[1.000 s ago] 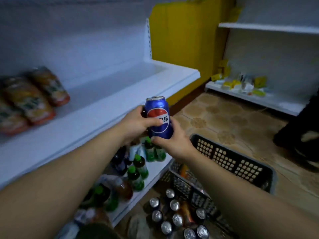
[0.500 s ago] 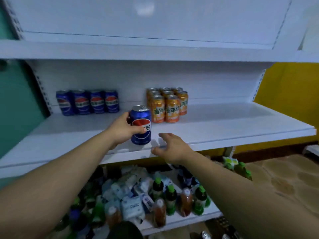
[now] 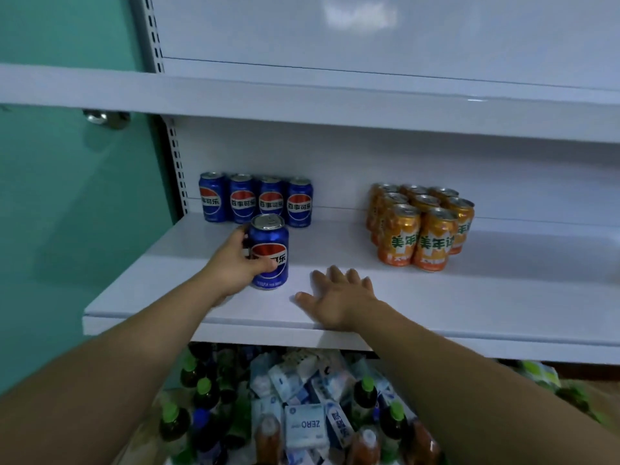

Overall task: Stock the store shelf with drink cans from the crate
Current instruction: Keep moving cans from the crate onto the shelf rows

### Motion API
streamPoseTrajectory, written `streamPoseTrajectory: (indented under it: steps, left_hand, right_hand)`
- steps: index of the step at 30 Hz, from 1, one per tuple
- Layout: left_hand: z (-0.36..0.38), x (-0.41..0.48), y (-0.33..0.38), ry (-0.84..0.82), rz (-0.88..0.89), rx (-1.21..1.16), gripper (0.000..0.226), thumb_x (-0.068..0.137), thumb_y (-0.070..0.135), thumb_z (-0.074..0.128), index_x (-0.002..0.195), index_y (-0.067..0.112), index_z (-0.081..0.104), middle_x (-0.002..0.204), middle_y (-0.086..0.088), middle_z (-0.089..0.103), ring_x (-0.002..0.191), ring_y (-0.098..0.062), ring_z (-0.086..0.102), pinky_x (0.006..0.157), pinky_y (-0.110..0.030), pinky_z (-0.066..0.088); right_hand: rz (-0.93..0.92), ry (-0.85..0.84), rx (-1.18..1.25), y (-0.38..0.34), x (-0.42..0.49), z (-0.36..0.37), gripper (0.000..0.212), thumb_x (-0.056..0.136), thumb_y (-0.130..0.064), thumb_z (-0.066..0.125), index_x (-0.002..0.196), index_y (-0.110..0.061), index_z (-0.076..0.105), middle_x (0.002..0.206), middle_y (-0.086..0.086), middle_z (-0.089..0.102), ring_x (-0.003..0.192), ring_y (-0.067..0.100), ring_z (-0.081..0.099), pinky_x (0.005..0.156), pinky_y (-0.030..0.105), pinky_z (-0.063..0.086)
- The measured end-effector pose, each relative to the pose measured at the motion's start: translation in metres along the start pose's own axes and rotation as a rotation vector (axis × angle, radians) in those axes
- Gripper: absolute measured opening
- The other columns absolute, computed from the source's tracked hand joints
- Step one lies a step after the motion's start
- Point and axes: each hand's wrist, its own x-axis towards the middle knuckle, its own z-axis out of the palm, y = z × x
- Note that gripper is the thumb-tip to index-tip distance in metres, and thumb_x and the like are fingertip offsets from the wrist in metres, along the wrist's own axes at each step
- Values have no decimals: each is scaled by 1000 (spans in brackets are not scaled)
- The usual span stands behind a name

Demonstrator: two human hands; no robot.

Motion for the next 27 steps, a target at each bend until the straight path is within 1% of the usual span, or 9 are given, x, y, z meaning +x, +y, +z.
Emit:
streamPoseTrajectory:
  steps: [2,4,8,12,14,17,20,24,27]
  left_hand:
    - [-10,16,-7,40,-4,-13,80,76,3,76,141,22,34,125,1,52,115,-21,52,101,-45,44]
    - [-23,31,-14,69,-9,-28,79,76,3,75,140,24,35,126,-1,53,116,-23,53,101,-48,45]
    - [-50,61,-30,134,-4,-46,67,77,5,75,133,21,42,125,-1,57,114,-23,56,99,-47,46]
    - [-63,84,-40,218,11,2,63,81,7,72,135,16,42,129,-4,55,116,-22,53,96,-36,44]
    - [-66,91,-41,244,24,8,63,83,7,70,138,16,41,125,-1,53,112,-19,51,93,-32,43]
    - [-70,99,-44,251,39,28,61,85,7,68,138,16,41,119,2,51,107,-15,50,88,-28,40]
    - [-78,107,-46,227,53,60,57,87,7,65,137,18,43,119,3,52,106,-13,50,87,-27,40]
    - [-96,118,-51,201,35,107,54,85,10,67,134,21,45,121,4,55,109,-15,53,89,-31,44]
    - [-106,125,-54,176,12,105,52,83,10,69,128,25,49,120,2,58,113,-20,56,95,-41,48]
  right_hand:
    - [-7,-3,19,-7,14,-1,86,82,-81,14,152,-31,14,162,7,4,146,40,2,114,61,7]
    - [-7,-1,21,-8,25,2,86,82,-82,13,153,-34,7,163,5,-3,147,36,-5,114,61,2]
    - [1,6,-6,-5,34,7,85,81,-82,12,152,-37,1,162,2,-7,148,33,-7,114,60,4]
    - [1,24,-21,-6,38,9,84,80,-82,12,151,-38,2,162,0,-5,147,32,-5,114,59,6]
    - [2,28,-23,-6,39,10,84,80,-82,12,151,-38,3,162,0,-4,147,32,-4,114,59,7]
    - [3,31,-22,-6,39,10,83,81,-81,12,151,-39,3,162,1,-3,147,32,-4,114,59,7]
    - [7,22,-15,-6,38,10,81,82,-81,12,151,-39,1,162,0,-6,147,31,-7,115,58,4]
    - [14,16,-5,-6,36,9,80,83,-80,13,151,-40,0,162,-1,-6,147,30,-8,116,56,3]
    - [10,20,-3,-7,36,8,79,83,-79,14,151,-40,1,162,-1,-6,147,29,-8,116,56,3]
